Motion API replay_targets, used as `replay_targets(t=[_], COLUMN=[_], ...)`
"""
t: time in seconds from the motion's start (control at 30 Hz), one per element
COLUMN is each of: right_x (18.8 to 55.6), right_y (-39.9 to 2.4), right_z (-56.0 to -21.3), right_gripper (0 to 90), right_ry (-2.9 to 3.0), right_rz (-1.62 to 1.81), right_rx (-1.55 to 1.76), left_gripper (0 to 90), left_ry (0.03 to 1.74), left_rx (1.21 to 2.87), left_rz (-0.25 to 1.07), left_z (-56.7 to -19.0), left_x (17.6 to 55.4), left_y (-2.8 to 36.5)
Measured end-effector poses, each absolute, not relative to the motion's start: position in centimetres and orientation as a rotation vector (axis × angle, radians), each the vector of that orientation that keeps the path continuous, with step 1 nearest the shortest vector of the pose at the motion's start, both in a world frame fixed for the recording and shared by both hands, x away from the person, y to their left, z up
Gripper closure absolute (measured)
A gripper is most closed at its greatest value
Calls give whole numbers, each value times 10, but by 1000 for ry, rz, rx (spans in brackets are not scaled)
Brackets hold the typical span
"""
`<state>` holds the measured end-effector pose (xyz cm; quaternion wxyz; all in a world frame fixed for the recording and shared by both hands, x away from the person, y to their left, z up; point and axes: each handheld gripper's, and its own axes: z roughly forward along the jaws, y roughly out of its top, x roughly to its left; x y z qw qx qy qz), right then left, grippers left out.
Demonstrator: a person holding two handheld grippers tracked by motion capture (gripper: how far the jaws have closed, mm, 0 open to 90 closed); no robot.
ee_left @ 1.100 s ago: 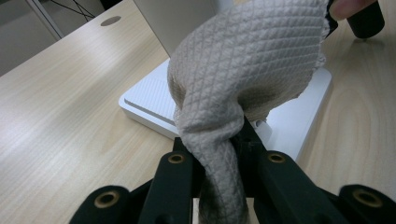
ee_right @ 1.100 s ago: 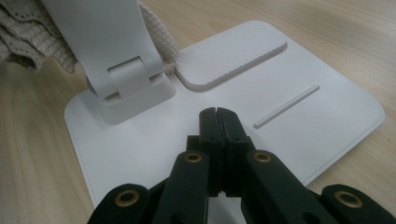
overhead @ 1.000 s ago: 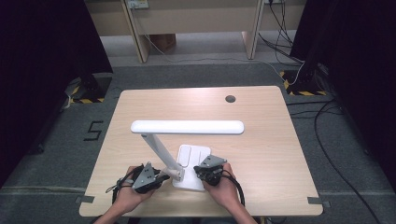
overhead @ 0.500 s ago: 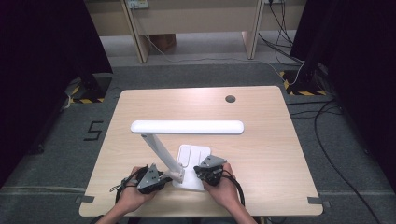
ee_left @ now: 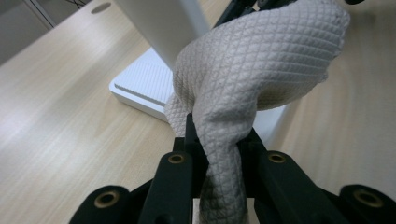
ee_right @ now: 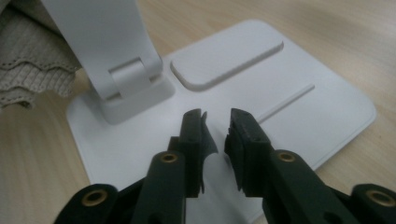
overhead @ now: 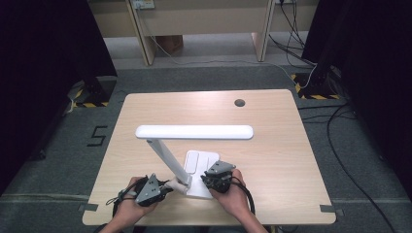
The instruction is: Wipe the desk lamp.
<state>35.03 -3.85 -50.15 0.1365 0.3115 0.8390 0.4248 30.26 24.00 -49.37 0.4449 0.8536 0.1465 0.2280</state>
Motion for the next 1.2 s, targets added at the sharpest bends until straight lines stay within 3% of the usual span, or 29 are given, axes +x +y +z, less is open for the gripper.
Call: replay_targets(t=[0.23,0.43,0.73,1.2], right_x=[336,314,296,301], right_y=[-43,-55,-72,-74], right_z=[-475,-448,-403,-423], right_gripper=[592,483,379,367], right_ry=[2380,2368,2386,2534], right_rz=[1376,1564,1766,1817], right_rx=[858,805,653,675], left_gripper=[798,797,797,793], left_ry=[346,213,128,61], left_rx=[2083,2050,2092,2070], left_rz=[586,561,515,508], left_z=[-474,-447,-442,-437], left_x=[282,263,274,280], left_y=[245,227,191,168])
